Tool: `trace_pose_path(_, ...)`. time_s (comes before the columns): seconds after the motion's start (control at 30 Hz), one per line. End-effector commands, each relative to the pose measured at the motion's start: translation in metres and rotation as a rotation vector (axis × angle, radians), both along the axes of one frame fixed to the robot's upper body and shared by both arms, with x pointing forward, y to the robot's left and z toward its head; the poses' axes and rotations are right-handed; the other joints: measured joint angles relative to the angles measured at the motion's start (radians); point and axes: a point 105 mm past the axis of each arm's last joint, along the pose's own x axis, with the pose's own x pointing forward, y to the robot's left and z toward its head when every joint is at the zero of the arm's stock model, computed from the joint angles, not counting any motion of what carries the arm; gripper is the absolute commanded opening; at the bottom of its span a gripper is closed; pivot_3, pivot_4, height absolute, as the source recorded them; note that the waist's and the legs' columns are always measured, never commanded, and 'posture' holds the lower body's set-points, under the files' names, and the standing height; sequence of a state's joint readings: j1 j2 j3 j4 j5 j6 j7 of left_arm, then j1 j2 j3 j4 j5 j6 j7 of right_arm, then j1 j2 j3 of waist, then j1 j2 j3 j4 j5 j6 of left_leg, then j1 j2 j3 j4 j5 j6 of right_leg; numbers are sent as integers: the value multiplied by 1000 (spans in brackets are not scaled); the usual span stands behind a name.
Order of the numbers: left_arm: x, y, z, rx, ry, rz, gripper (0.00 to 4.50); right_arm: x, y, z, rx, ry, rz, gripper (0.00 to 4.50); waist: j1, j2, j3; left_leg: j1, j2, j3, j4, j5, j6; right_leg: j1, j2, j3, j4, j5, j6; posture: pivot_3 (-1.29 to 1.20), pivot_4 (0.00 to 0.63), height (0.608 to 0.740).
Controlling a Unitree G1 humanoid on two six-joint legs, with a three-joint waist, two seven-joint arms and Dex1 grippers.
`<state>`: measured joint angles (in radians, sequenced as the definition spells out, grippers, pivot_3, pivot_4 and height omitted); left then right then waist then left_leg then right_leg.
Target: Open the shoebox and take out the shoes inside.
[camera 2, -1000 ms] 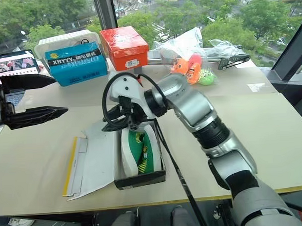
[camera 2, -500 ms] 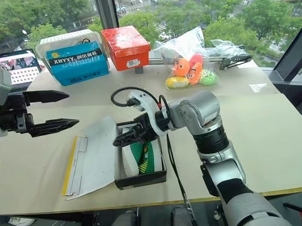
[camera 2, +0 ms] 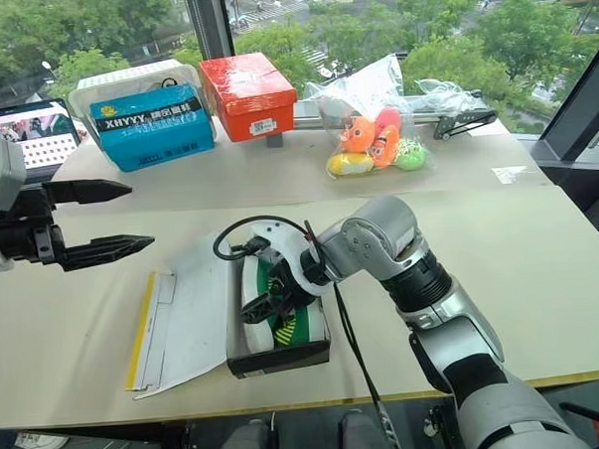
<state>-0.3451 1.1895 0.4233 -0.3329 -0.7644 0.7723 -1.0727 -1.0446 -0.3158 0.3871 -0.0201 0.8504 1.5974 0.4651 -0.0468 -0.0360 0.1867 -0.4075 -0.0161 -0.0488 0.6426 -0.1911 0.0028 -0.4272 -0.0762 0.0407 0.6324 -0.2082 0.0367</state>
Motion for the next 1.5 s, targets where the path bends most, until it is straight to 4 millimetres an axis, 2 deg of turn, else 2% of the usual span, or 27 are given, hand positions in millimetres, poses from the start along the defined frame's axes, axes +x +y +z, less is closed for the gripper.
trace_pose_path(0.03, -6, 3, 13, 23, -63, 20, 4500, -10, 2, -13, -60, 14, 36, 4463, 0, 0, 0, 0, 0, 0, 0, 0, 0, 0, 0, 0, 0, 0, 0, 0, 150, 740)
trace_pose_path(0.17, -7, 3, 12, 28, -67, 28, 4500, -6, 1, -30, -132, -48, 18, 4463, 0, 0, 0, 0, 0, 0, 0, 0, 0, 0, 0, 0, 0, 0, 0, 0, 150, 740)
trace_pose_path(0.27, -7, 2, 12, 32, -70, 30, 4500, 1, 2, -30, -140, -102, 12, 3770, 3, 0, 0, 1, 0, 0, 0, 0, 0, 1, 0, 0, 0, 0, 0, 0, 150, 740)
trace_pose_path(0.33, -6, 3, 13, 33, -72, 31, 4500, 6, 5, -26, -128, -136, 9, 2954, 2, 0, 0, 1, 0, 0, 0, 0, 0, 1, 0, 0, -1, 0, 0, 0, 150, 740)
trace_pose_path(0.37, -5, 3, 13, 35, -74, 30, 4500, 8, 6, -22, -117, -147, 9, 2721, 1, -1, 0, 1, 0, 0, 0, 0, 0, 1, 0, 0, -1, 0, 0, 0, 150, 740)
trace_pose_path(0.43, -5, 2, 14, 38, -76, 25, 4500, 14, 8, -12, -94, -174, -5, 1965, 1, -1, 0, 2, 0, 0, 0, 0, 0, 2, 0, 0, -1, 0, 1, 0, 150, 740)
trace_pose_path(0.6, 1, 0, 13, 55, -85, 10, 4500, 35, 9, 20, -16, -222, -76, 643, 0, 0, 0, 3, 1, 1, 0, 0, 0, 2, 1, 0, -1, -1, 2, 0, 150, 740)
trace_pose_path(0.7, 5, -3, 15, 71, -97, -12, 4500, 56, 0, 37, 55, -166, -196, 594, 0, 0, 0, 1, 1, 1, 0, 0, 0, 0, 1, 0, -1, 0, 0, 0, 150, 740)
trace_pose_path(0.8, 8, -5, 17, 78, -108, -28, 4500, 56, 1, 47, 145, -8, -240, 594, 2, 0, 0, -3, 1, 1, 0, 0, 0, -3, 1, 0, 0, 1, -1, 0, 150, 740)
trace_pose_path(0.87, 12, -6, 18, 79, -115, -39, 4500, 50, 1, 42, 151, 79, -230, 594, 2, 0, 0, -9, 0, 1, 0, 0, 0, -9, 1, 0, 1, 1, -2, 0, 150, 740)
trace_pose_path(1.0, 17, -10, 17, 73, -121, -56, 4500, 49, -11, 18, 24, -14, -189, 594, -1, 0, 0, -14, 0, 1, 0, 0, 0, -14, 1, 0, 1, 1, -2, 0, 150, 740)
trace_pose_path(1.03, 17, -12, 17, 72, -121, -61, 4500, 54, -22, 6, -78, -135, -153, 594, -1, 0, 0, -14, 0, 0, 0, 0, 0, -14, 1, 0, 1, 1, -2, 0, 150, 740)
trace_pose_path(1.07, 18, -12, 16, 70, -121, -65, 4500, 49, -23, 3, -88, -120, -115, 594, -1, 0, 0, -14, 0, 1, 0, 0, 0, -14, 0, 0, 1, 1, -1, 0, 150, 740)
trace_pose_path(1.13, 18, -13, 16, 68, -121, -67, 4500, 36, -17, 10, -16, 3, -76, 594, -1, 0, 0, -15, -1, 1, 1, 0, 0, -14, 0, 0, 1, 1, -1, 0, 150, 740)
trace_pose_path(1.17, 18, -13, 14, 71, -119, -66, 4500, 46, -23, 5, -78, -92, -82, 594, -1, 0, 0, -14, 0, 0, 1, 0, 0, -13, 0, 0, 0, 1, -1, 0, 150, 740)
trace_pose_path(1.2, 18, -13, 13, 73, -119, -65, 4500, 49, -26, 4, -90, -106, -84, 594, -1, 0, 0, -14, 0, 0, 2, 0, 0, -13, 0, -1, 1, 2, -1, 0, 150, 740)
trace_pose_path(1.27, 18, -13, 12, 72, -117, -66, 4500, 43, -23, 12, -38, -30, -69, 594, -1, 0, 0, -14, 0, 0, 3, 0, 0, -13, 0, 0, 2, 2, -1, 0, 150, 740)
trace_pose_path(1.37, 17, -14, 11, 70, -117, -65, 4500, 41, -19, 37, 64, 68, -83, 594, 0, 0, 0, -13, 0, 0, 3, 0, 0, -13, 0, 0, 4, 2, -1, 0, 150, 740)
trace_pose_path(1.5, 17, -14, 11, 68, -120, -60, 4500, 42, -20, 57, 102, 61, -79, 594, -1, 0, 0, -15, -1, 0, 3, 0, 0, -15, 0, 0, 7, 2, -1, 0, 150, 740)
